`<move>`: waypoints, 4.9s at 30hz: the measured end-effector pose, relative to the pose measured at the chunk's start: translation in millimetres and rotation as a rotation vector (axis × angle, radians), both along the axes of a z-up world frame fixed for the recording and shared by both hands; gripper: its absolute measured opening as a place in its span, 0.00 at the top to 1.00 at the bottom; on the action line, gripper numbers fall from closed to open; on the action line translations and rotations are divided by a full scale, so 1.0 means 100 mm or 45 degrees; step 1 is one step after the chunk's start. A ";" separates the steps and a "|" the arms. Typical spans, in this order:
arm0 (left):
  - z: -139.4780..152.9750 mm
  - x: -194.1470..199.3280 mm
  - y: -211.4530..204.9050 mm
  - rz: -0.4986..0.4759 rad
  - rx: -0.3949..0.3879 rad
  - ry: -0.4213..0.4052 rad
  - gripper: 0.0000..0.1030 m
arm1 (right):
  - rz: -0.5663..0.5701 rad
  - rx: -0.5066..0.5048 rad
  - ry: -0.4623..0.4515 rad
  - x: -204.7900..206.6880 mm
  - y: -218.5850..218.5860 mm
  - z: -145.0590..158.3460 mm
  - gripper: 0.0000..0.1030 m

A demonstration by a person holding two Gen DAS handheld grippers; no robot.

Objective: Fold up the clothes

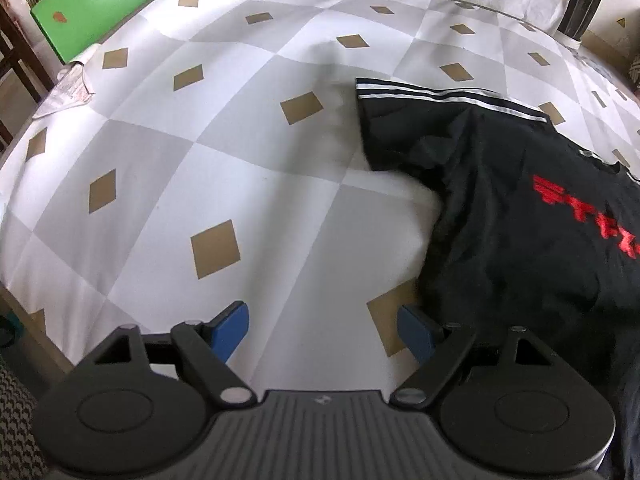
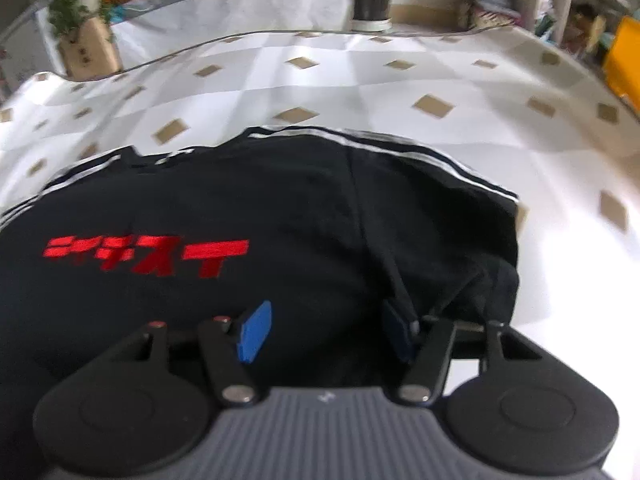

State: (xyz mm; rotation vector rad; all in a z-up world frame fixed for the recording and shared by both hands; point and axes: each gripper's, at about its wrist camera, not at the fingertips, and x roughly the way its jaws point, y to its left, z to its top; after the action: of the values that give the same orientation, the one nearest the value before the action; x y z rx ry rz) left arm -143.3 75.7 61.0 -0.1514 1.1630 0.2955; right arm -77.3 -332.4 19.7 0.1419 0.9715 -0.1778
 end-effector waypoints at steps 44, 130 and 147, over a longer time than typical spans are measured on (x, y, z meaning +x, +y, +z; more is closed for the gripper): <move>0.43 -0.04 -0.05 -0.196 -0.066 -0.162 0.21 | 1.074 -0.014 -0.072 -1.79 2.83 0.46 0.57; -0.16 -0.32 -1.05 -0.633 -0.050 0.035 0.21 | 0.202 0.129 0.520 -1.61 -0.09 0.47 0.45; -0.16 -0.31 -0.99 -0.614 -0.046 0.044 0.21 | 0.161 0.048 0.655 -1.69 0.03 0.34 0.97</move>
State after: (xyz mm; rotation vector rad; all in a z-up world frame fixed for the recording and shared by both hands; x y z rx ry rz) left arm -174.7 -23.8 45.5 0.1045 1.2014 -0.1494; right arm -246.7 -329.6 53.8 0.0686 1.4927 -0.0792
